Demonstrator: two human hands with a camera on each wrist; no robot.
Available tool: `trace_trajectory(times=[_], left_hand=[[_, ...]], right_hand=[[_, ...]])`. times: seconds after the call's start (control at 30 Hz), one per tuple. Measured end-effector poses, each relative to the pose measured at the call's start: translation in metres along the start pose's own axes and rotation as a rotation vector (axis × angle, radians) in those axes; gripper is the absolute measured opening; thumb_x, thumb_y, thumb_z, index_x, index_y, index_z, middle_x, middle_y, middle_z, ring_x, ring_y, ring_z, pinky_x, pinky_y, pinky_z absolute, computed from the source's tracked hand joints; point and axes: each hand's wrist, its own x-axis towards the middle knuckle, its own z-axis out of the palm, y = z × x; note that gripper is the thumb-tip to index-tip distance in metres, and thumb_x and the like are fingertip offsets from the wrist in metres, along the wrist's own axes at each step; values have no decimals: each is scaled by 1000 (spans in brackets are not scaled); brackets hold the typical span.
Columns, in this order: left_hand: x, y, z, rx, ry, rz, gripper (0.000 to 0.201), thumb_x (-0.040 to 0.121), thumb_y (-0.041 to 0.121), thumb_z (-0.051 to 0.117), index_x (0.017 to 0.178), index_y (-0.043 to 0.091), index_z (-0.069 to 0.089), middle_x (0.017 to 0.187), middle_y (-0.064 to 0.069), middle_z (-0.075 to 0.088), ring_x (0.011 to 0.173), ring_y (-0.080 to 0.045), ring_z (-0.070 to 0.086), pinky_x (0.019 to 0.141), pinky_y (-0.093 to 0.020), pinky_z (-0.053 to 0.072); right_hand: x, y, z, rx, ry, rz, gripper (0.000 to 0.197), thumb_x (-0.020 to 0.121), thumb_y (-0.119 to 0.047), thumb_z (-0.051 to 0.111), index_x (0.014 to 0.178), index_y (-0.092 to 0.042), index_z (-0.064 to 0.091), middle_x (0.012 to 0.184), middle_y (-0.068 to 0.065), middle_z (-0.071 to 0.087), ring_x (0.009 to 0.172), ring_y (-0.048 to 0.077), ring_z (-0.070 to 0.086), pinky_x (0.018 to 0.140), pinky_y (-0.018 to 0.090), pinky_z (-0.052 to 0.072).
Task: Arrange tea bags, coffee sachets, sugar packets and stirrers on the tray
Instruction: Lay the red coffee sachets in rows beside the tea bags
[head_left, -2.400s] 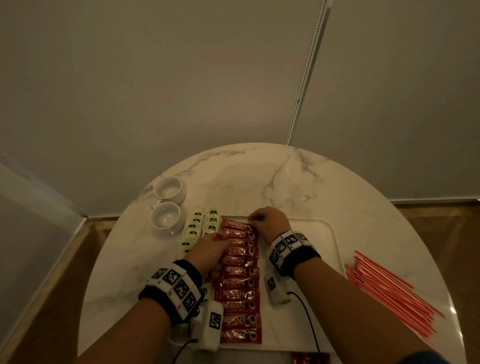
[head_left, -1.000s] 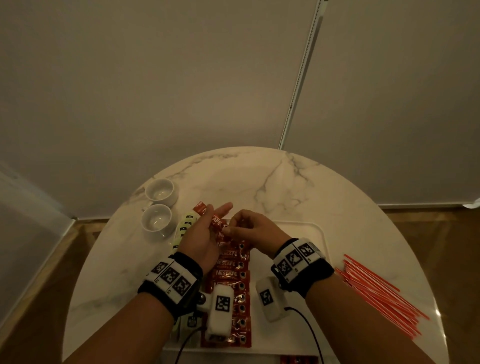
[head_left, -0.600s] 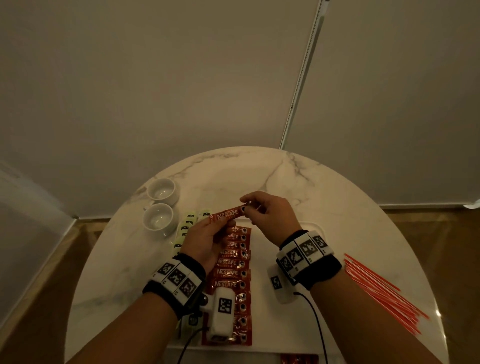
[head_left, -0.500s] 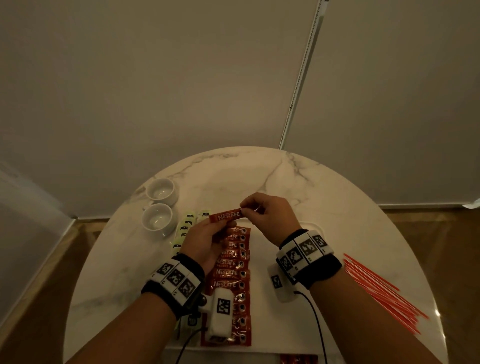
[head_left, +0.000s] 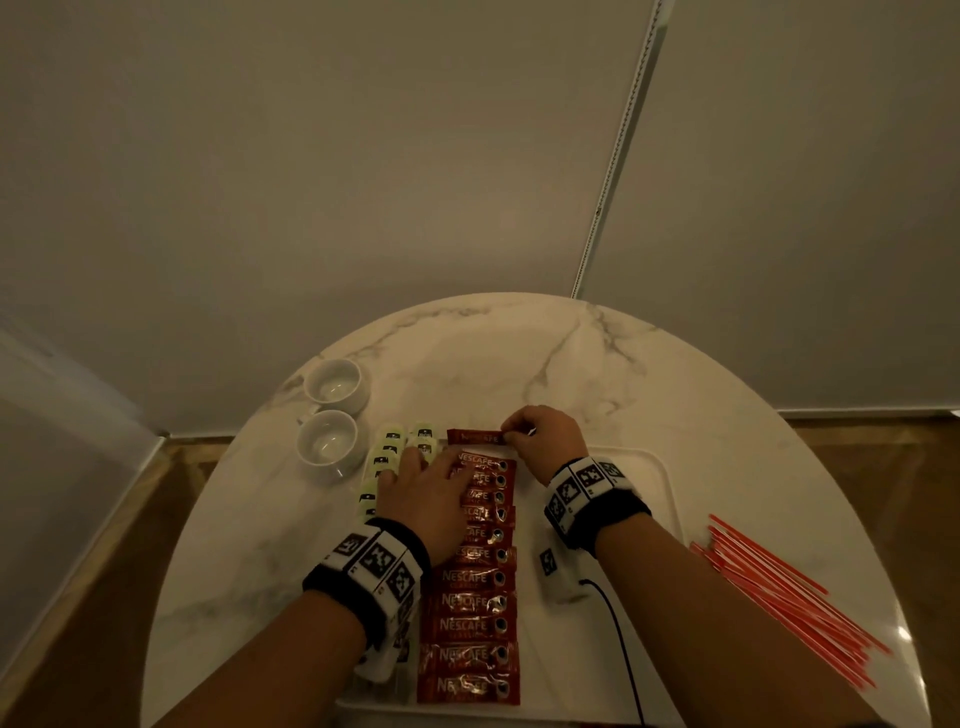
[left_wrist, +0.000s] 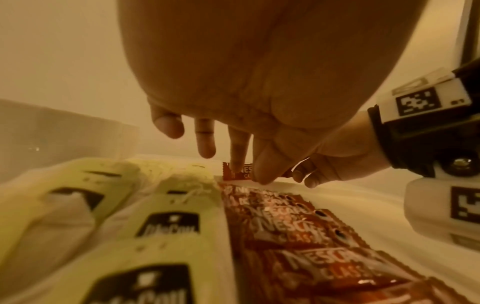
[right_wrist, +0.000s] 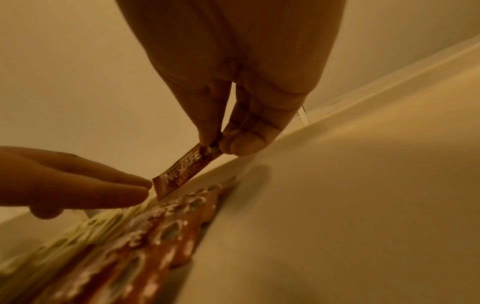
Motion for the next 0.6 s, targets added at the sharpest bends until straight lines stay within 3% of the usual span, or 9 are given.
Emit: trace_trajectory(times=[0.2, 0.37, 0.47, 0.6], left_hand=[[9, -1, 6, 54, -44, -22, 64, 90, 34, 42, 148, 37, 16, 158, 8, 11, 137, -30, 14, 109, -52, 21], [9, 2, 8, 46, -24, -11, 63, 89, 33, 42, 147, 34, 19, 155, 8, 17, 136, -29, 15, 108, -51, 21], [9, 2, 9, 36, -15, -8, 62, 89, 35, 41, 147, 34, 20, 155, 8, 18, 136, -29, 15, 108, -51, 21], [8, 2, 10, 25, -6, -17, 65, 89, 37, 41, 148, 33, 15, 155, 8, 16, 136, -29, 15, 109, -51, 20]], right_hand=[[6, 2, 4, -55, -76, 33, 14, 87, -16, 64, 97, -14, 73, 104, 2, 66, 99, 16, 59, 81, 20, 39], [10, 1, 5, -90, -92, 22, 11, 85, -15, 65, 93, -19, 71, 98, 1, 63, 91, 16, 58, 75, 22, 40], [12, 0, 5, -143, -120, 3, 11, 86, -17, 63, 93, -20, 71, 94, -1, 58, 90, 16, 58, 74, 24, 42], [11, 1, 7, -191, -122, -40, 19, 89, -22, 61, 106, -23, 69, 102, -4, 42, 91, 12, 48, 78, 22, 39]])
